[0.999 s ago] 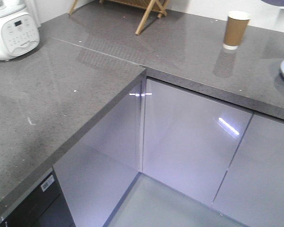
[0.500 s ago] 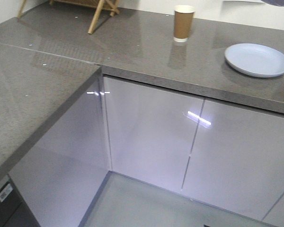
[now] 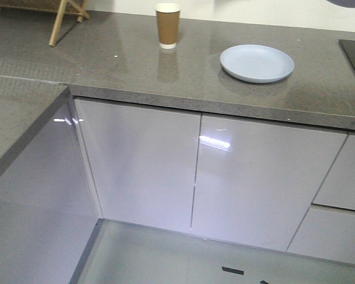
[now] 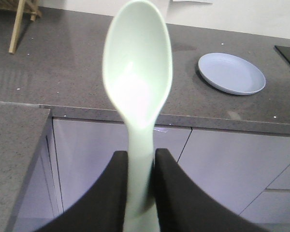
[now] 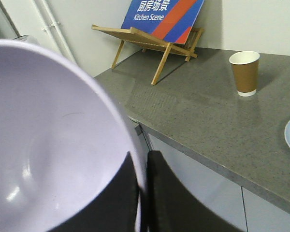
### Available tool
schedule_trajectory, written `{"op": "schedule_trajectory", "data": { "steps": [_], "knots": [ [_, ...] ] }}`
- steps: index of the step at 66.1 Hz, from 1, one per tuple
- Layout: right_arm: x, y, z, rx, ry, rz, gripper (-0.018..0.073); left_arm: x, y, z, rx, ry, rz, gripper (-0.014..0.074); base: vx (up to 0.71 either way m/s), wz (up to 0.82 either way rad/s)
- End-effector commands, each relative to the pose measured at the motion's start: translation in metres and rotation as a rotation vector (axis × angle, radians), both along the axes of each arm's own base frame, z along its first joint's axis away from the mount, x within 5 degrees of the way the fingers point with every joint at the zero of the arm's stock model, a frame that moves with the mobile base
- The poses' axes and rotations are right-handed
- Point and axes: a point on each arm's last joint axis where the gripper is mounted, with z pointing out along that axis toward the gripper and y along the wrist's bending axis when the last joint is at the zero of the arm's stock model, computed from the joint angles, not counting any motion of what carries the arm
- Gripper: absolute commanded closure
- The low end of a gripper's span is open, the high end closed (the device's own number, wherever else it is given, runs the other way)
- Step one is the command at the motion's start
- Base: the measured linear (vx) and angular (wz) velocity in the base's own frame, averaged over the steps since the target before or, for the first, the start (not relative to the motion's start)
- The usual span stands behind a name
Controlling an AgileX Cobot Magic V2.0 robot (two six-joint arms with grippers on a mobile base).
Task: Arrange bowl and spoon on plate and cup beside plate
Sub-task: 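Drive the base toward the counter with the pale blue plate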
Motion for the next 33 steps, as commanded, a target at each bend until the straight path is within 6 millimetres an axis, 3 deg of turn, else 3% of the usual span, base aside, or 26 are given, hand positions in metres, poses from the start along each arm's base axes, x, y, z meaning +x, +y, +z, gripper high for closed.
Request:
{"op": "schedule_trajectory", "data": {
  "steps": [1, 33],
  "knots": [
    [-0.0153, 0.0086, 0.0178, 0.025, -0.071, 0.045, 0.0565, -0.0059, 0.0006, 0.0178, -0.031, -0.105, 0.005, 0.0603, -0.01, -0.27],
    [-0.0153, 0.0086, 0.0178, 0.025, -0.071, 0.045, 0.0565, -0.0059, 0.0006, 0.0178, -0.031, -0.105, 0.005, 0.0603, 0.02, -0.14]
  ]
}}
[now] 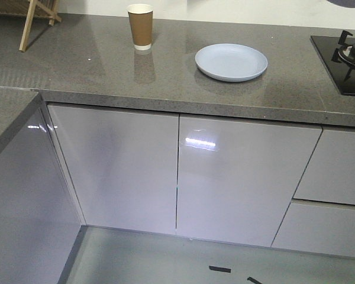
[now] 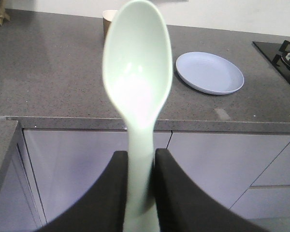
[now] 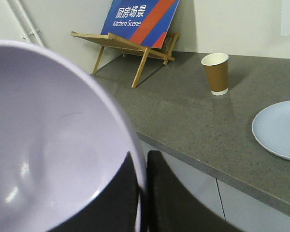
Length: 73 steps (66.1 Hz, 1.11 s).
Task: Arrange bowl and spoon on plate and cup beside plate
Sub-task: 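Drive the base toward the counter with the pale blue plate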
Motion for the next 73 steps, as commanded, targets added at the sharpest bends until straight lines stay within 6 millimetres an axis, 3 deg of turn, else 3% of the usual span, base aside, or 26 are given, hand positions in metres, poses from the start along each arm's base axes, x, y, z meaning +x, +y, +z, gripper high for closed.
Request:
{"op": "schedule_trajectory", "data": {
  "steps": [1, 73],
  "knots": [
    [-0.0153, 0.0086, 0.0178, 0.025, -0.071, 0.045, 0.0565, -0.0059, 0.0006, 0.0178, -0.031, -0.105, 0.005, 0.0603, 0.03, -0.08],
    [-0.0153, 0.0086, 0.0178, 0.025, -0.071, 0.045, 0.0565, -0.0059, 0.0006, 0.0178, -0.031, -0.105, 0.005, 0.0602, 0.02, -0.04]
  ]
}}
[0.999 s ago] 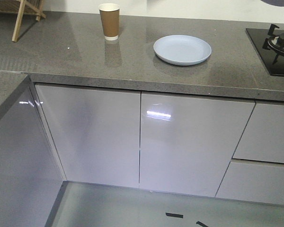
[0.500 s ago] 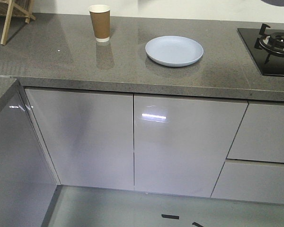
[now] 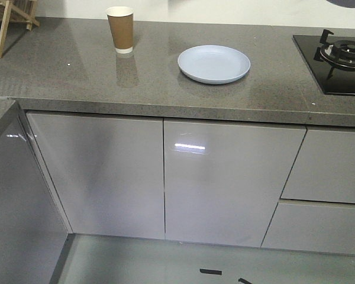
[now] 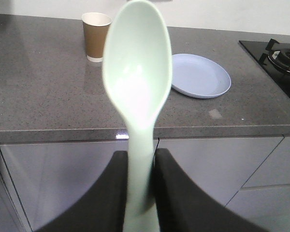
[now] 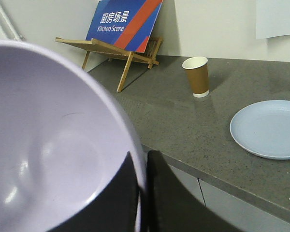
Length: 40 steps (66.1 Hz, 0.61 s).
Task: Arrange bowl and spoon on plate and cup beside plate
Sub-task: 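Drive the base toward the counter with the pale blue plate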
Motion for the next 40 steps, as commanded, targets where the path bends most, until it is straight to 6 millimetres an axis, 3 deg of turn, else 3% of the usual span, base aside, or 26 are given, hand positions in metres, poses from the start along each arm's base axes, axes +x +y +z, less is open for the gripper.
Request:
{"op": "schedule_trajectory", "data": {
  "steps": [1, 40],
  "knots": [
    [-0.0153, 0.0086, 0.0178, 0.025, -0.071, 0.045, 0.0565, -0.0059, 0.0006, 0.0178, -0.031, -0.105, 0.005, 0.0602, 0.01, -0.04],
    [-0.0153, 0.0086, 0.0178, 0.025, -0.071, 0.045, 0.0565, -0.0059, 0.0006, 0.0178, -0.031, -0.105, 0.005, 0.0602, 0.04, -0.06]
  ]
}}
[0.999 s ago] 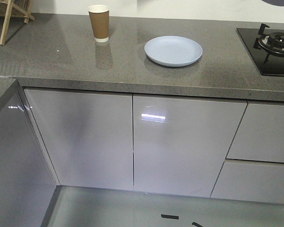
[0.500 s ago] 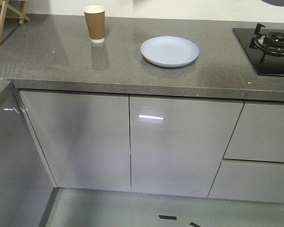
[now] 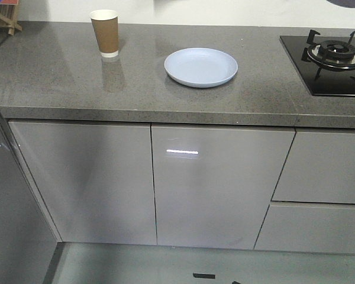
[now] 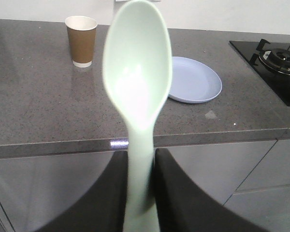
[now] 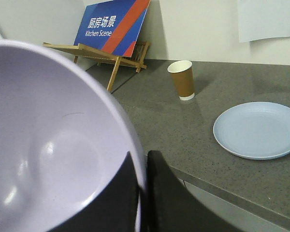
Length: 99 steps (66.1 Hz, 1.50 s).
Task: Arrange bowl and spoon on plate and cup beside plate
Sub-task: 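Drive the base toward the counter with the pale blue plate, then drive the base up to the plate and brown paper cup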
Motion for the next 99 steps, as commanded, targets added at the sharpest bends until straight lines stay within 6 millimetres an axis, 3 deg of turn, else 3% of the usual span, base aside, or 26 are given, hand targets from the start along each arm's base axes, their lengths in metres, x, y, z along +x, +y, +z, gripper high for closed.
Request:
{"op": "schedule_trajectory", "data": {
  "steps": [1, 99],
  "knots": [
    [-0.0153, 0.0086, 0.0178, 0.025, -0.071, 0.045, 0.0565, -0.0059, 0.0006, 0.0178, -0.031, -0.105, 0.005, 0.0602, 0.05, -0.04],
    [-0.0153, 0.0086, 0.0178, 0.025, -0.071, 0.045, 0.0565, -0.0059, 0.0006, 0.0178, -0.031, -0.105, 0.005, 0.0602, 0.06, -0.02]
  ]
}}
